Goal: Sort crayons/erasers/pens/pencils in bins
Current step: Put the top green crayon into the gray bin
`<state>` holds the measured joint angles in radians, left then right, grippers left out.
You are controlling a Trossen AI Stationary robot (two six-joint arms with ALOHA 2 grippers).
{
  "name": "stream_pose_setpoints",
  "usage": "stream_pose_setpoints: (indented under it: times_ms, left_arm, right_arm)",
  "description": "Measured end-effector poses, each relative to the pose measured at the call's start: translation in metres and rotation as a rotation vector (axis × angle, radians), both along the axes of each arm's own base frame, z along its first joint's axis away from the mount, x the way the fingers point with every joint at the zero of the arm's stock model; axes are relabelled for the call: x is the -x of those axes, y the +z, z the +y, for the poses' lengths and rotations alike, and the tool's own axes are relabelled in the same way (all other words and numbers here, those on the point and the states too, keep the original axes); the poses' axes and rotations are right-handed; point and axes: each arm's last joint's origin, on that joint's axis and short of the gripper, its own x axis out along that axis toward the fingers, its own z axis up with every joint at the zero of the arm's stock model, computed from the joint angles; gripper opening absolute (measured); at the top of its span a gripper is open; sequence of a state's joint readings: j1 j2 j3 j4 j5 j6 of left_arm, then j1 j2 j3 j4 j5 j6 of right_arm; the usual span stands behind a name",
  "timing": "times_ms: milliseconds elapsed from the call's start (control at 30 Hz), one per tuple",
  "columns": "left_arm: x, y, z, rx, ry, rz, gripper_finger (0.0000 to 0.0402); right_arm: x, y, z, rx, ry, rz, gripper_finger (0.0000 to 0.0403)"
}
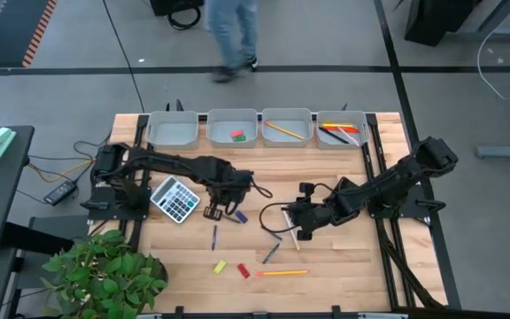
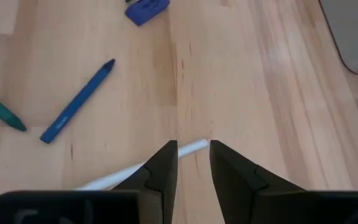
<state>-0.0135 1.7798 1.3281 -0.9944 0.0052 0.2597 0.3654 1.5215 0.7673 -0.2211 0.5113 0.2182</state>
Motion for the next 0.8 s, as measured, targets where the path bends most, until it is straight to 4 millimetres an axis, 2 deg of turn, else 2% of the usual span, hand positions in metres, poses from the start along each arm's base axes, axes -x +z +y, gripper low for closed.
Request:
stream_pose_setpoints:
  times_ms: [167,400,700,800]
  left_arm:
    - [0.002,-0.010,-0.006,0.134,0.016,0.003,0.0048]
    - [-0.003,-0.029,-0.020,0.130,-0.020,-0.126,0.0074]
    - [-0.004,-0.034,-0.023,0.122,-0.026,-0.141,0.0053]
    - [-0.006,-0.037,-0.026,0.192,-0.095,-0.143,0.0050]
  right_arm:
    - [0.000,0.000,-0.001,-0.023,-0.028,-0.002,0.0103]
    - [0.000,-0.001,-0.001,-0.060,-0.054,-0.009,0.0103]
    - [0.001,-0.001,0.000,-0.108,-0.074,-0.012,0.0103]
    - [0.001,-0.001,0.000,-0.075,-0.034,0.002,0.0103]
